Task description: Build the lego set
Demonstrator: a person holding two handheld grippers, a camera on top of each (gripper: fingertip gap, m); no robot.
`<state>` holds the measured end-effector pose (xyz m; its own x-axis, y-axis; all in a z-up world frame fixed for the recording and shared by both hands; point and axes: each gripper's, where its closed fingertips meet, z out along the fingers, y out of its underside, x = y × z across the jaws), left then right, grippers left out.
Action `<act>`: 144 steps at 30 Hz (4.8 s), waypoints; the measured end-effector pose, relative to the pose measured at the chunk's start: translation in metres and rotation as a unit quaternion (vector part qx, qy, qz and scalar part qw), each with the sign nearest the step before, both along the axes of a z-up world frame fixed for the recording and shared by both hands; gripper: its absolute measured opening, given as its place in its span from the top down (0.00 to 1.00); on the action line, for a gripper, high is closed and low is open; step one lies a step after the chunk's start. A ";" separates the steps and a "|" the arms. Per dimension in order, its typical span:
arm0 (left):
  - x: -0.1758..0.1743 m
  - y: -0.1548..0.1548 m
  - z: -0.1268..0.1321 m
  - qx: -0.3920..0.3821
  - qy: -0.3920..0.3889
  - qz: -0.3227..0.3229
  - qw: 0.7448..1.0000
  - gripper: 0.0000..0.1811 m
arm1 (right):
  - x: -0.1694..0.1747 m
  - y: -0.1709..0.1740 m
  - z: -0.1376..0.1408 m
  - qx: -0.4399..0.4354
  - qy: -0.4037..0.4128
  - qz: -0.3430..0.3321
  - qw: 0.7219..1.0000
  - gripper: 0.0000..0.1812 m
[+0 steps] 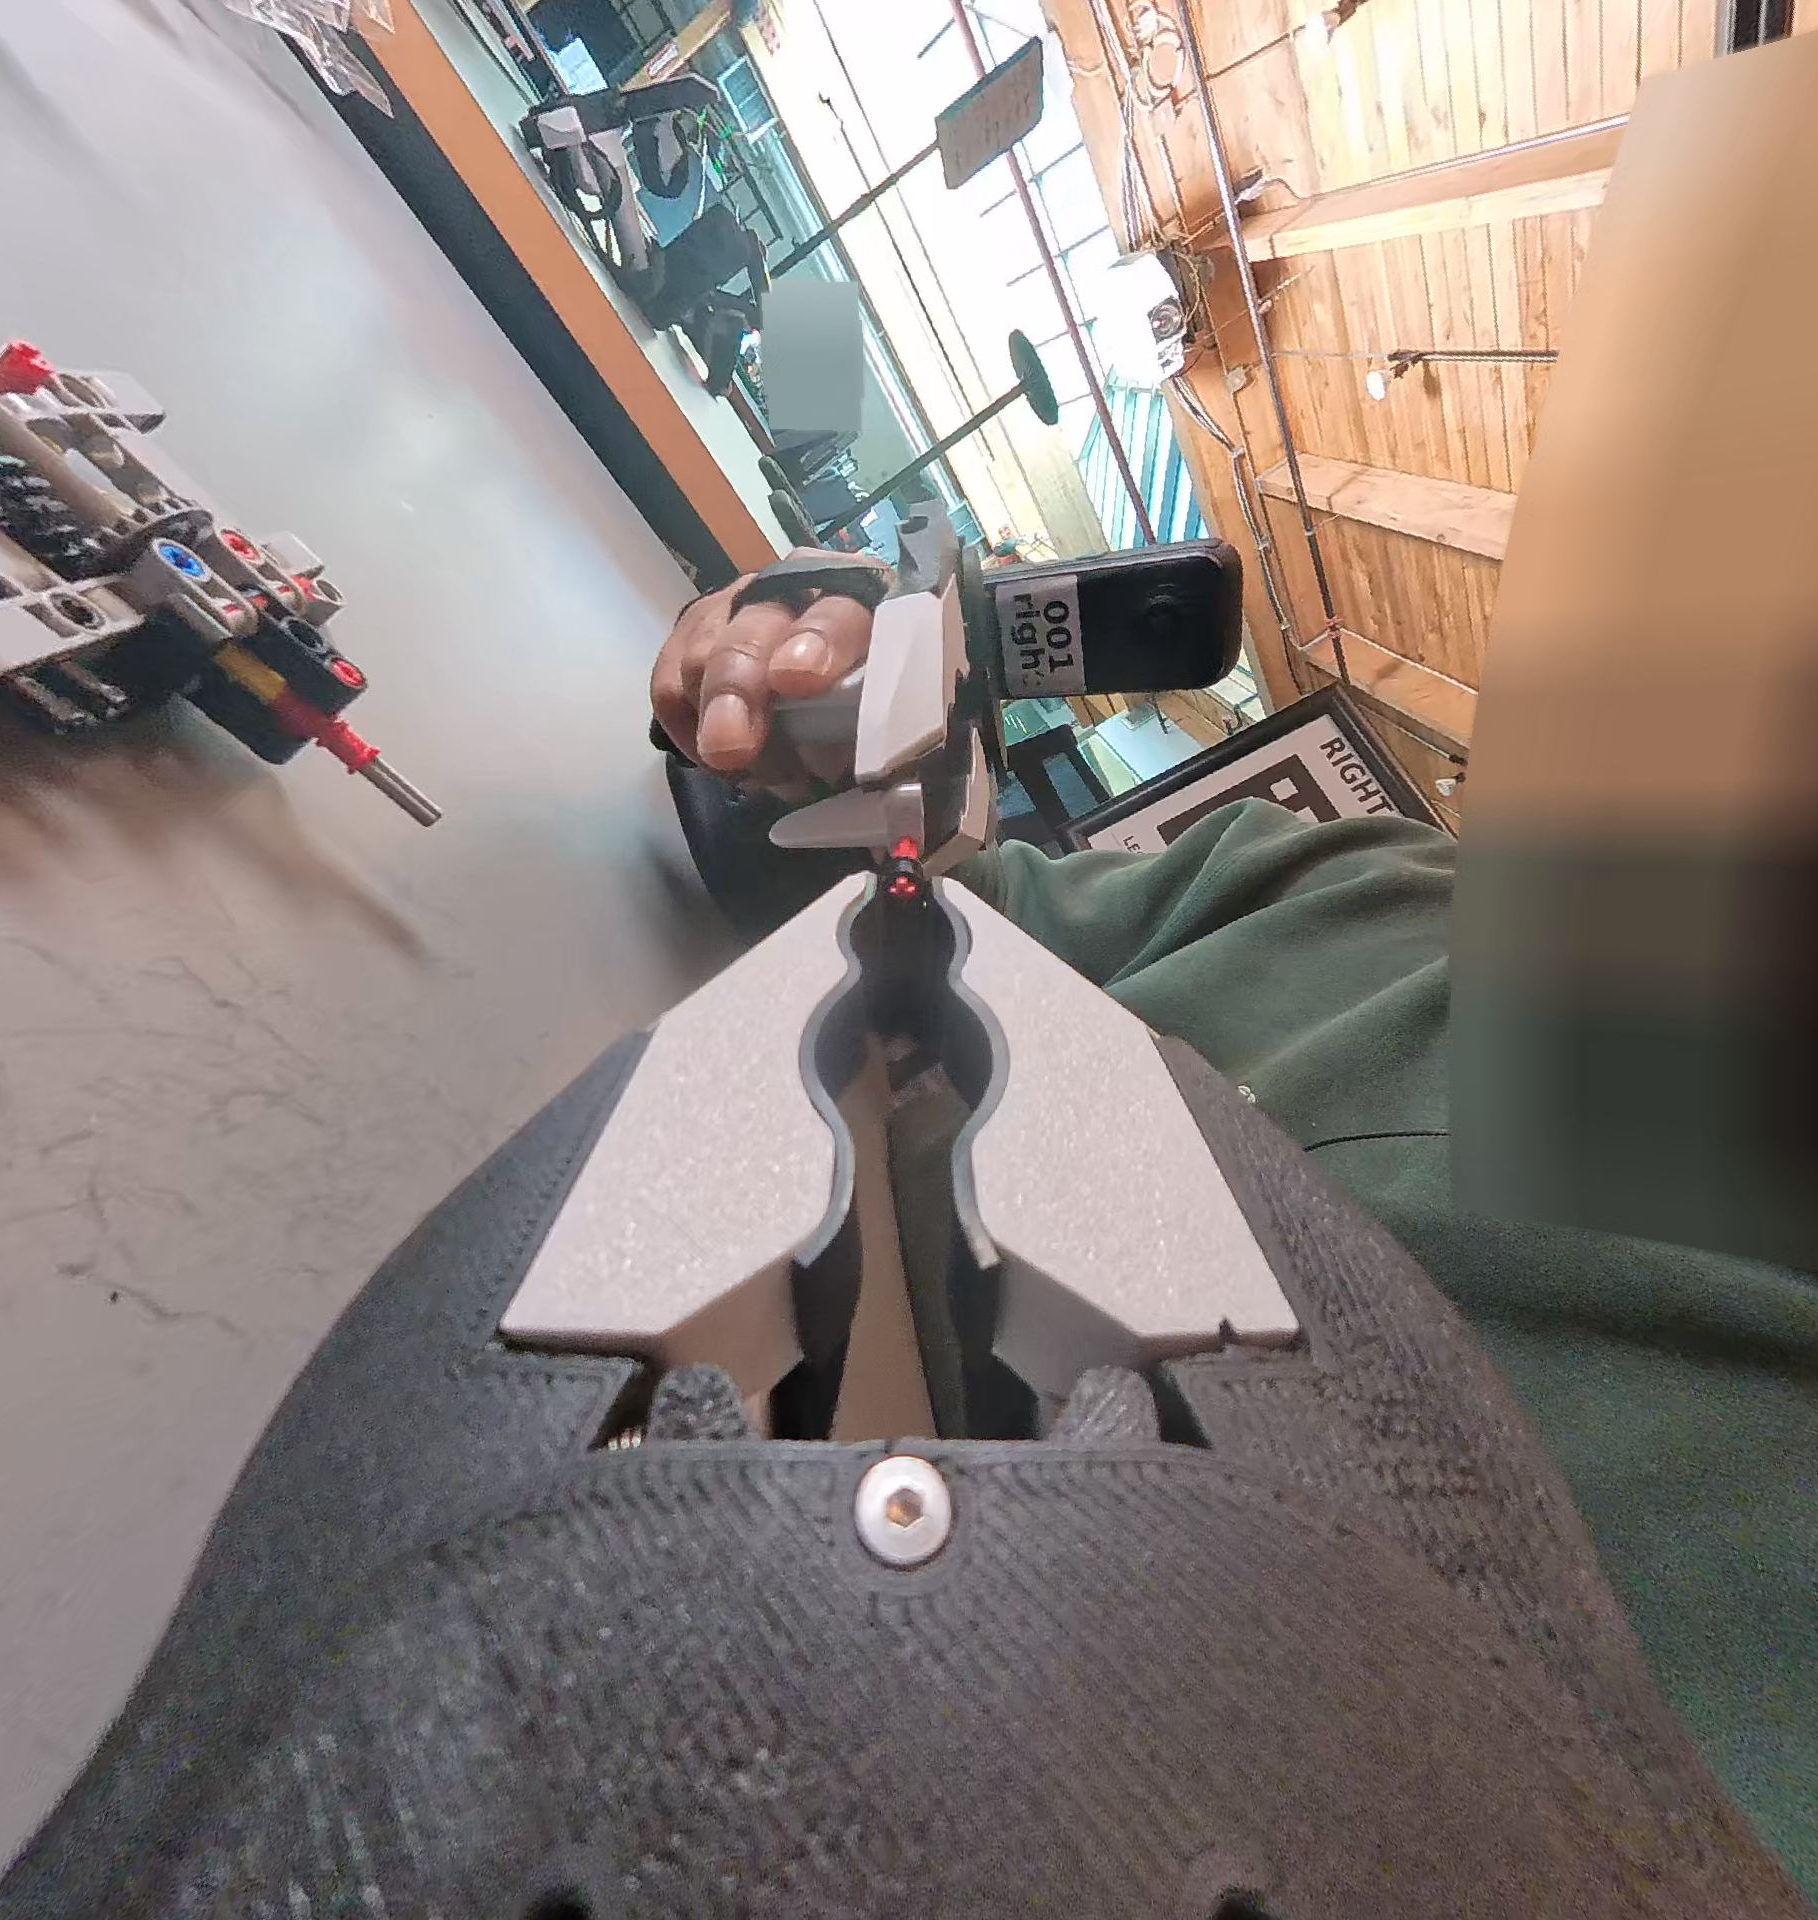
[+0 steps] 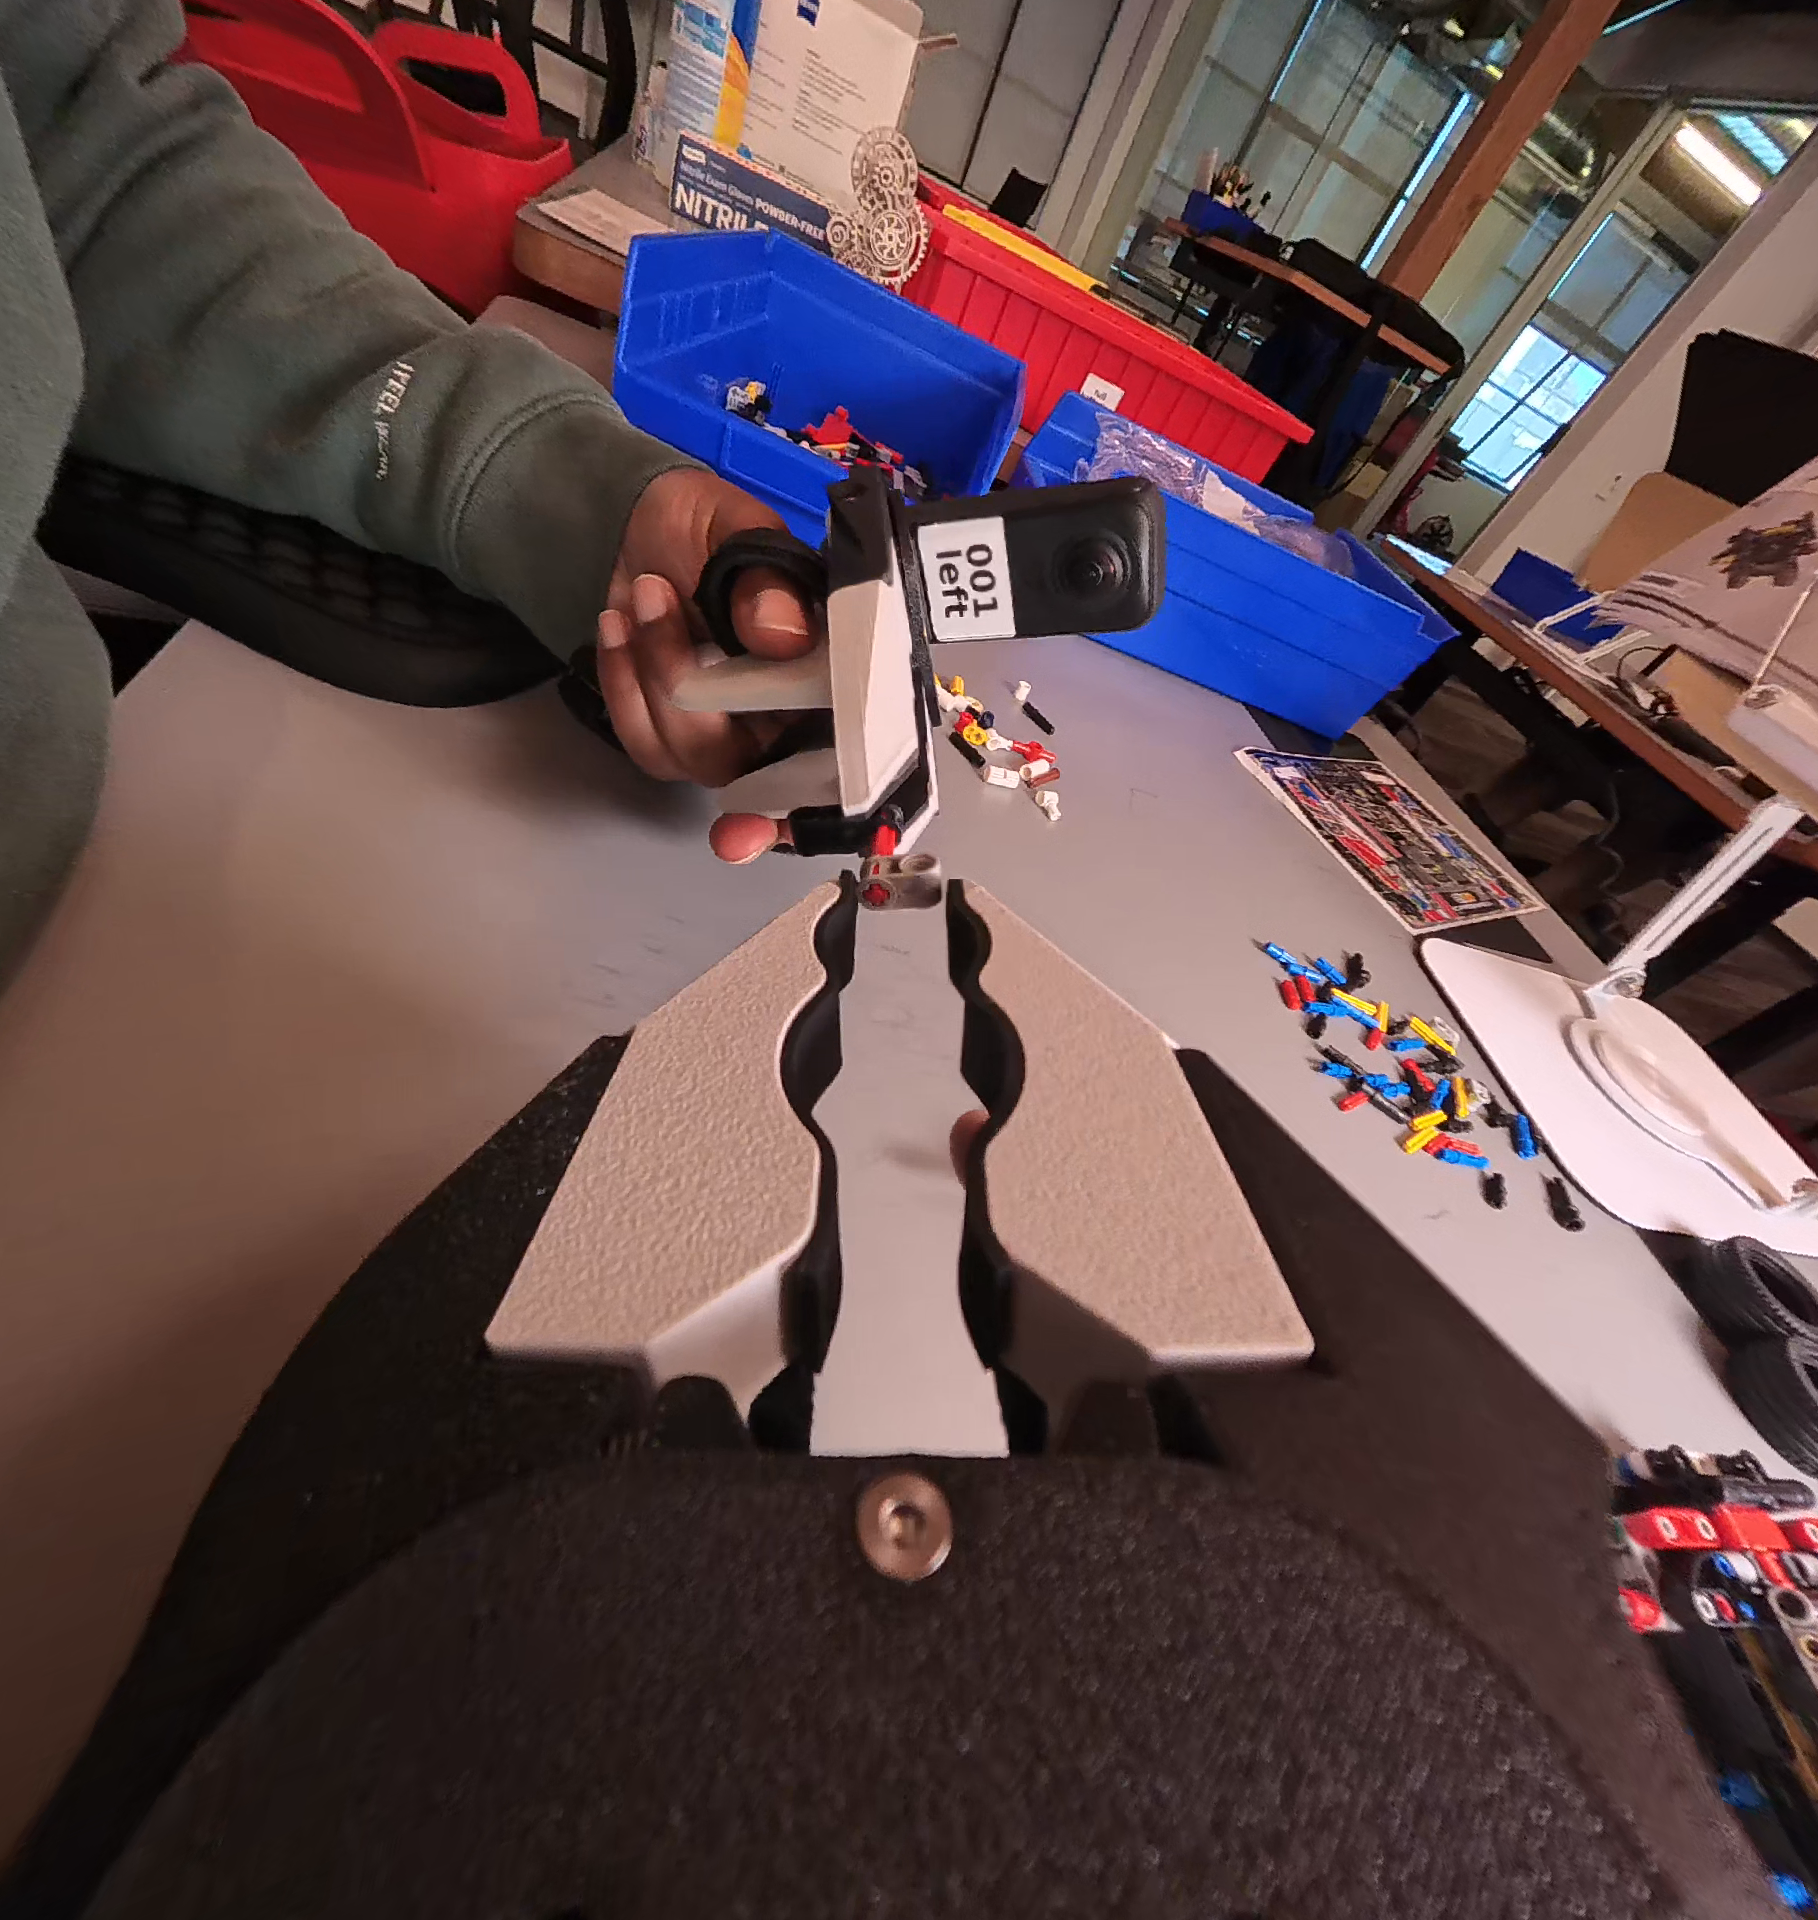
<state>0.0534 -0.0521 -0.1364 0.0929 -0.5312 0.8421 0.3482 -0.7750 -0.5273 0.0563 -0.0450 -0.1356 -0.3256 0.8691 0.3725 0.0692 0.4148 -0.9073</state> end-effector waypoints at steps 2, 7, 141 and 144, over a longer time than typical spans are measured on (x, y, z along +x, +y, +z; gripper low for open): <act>0.000 0.000 -0.002 -0.005 0.002 -0.001 1.000 0.97 | 0.000 0.000 0.000 0.010 0.002 -0.004 1.000 0.90; 0.000 0.000 -0.005 -0.011 0.004 -0.003 1.000 0.97 | 0.000 -0.001 -0.003 0.039 0.004 -0.005 0.999 0.92; 0.032 -0.003 -0.091 0.302 0.521 -0.105 0.791 0.91 | 0.052 0.051 -0.068 -0.061 -0.251 -0.053 0.965 0.92; 0.025 0.004 -0.091 0.297 0.528 -0.085 0.791 0.92 | 0.052 0.050 -0.067 -0.061 -0.250 -0.053 0.965 0.92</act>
